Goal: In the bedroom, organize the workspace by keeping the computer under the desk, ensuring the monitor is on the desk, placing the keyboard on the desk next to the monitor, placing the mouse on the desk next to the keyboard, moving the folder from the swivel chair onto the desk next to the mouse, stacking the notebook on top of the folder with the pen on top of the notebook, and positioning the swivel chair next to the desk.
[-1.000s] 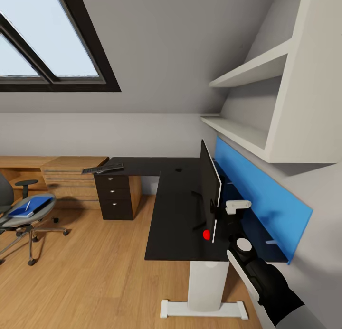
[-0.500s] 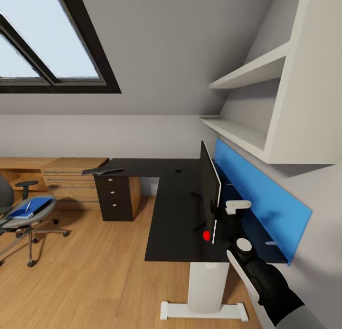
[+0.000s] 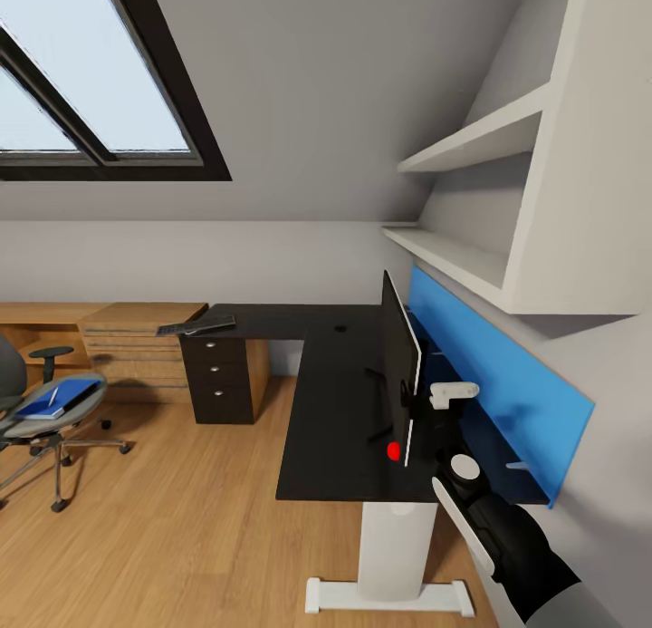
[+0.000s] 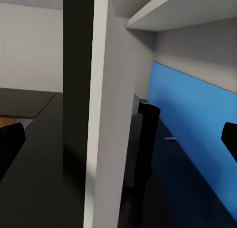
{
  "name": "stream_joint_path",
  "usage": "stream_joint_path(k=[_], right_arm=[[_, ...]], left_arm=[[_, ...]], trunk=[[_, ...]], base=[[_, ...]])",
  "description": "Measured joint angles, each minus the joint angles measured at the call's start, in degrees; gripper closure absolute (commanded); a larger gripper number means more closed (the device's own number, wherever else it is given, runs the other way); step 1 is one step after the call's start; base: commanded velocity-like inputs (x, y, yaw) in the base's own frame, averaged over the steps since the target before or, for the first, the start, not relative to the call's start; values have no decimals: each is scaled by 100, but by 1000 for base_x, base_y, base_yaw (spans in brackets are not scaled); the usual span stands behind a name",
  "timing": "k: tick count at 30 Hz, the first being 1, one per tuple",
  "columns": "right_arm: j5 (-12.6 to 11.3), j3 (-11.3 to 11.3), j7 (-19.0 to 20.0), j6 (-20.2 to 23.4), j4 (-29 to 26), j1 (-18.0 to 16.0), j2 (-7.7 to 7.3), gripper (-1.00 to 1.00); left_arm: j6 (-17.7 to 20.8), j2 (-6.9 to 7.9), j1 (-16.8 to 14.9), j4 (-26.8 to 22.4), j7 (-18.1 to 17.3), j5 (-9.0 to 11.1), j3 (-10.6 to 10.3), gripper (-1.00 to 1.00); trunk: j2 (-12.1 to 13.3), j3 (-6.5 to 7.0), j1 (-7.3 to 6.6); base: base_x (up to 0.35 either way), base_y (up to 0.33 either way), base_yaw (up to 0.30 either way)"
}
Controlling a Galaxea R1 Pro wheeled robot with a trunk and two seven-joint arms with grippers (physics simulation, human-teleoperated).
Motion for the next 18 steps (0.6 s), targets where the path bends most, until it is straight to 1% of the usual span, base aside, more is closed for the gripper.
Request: stream_joint_path(k=[18], right_arm=[[-5, 0, 0, 0, 4, -2, 3, -100]], left_arm=[[-9, 0, 0, 0, 0, 3, 0, -100]], trunk=[[0, 42, 0]], base=[[0, 0, 0]])
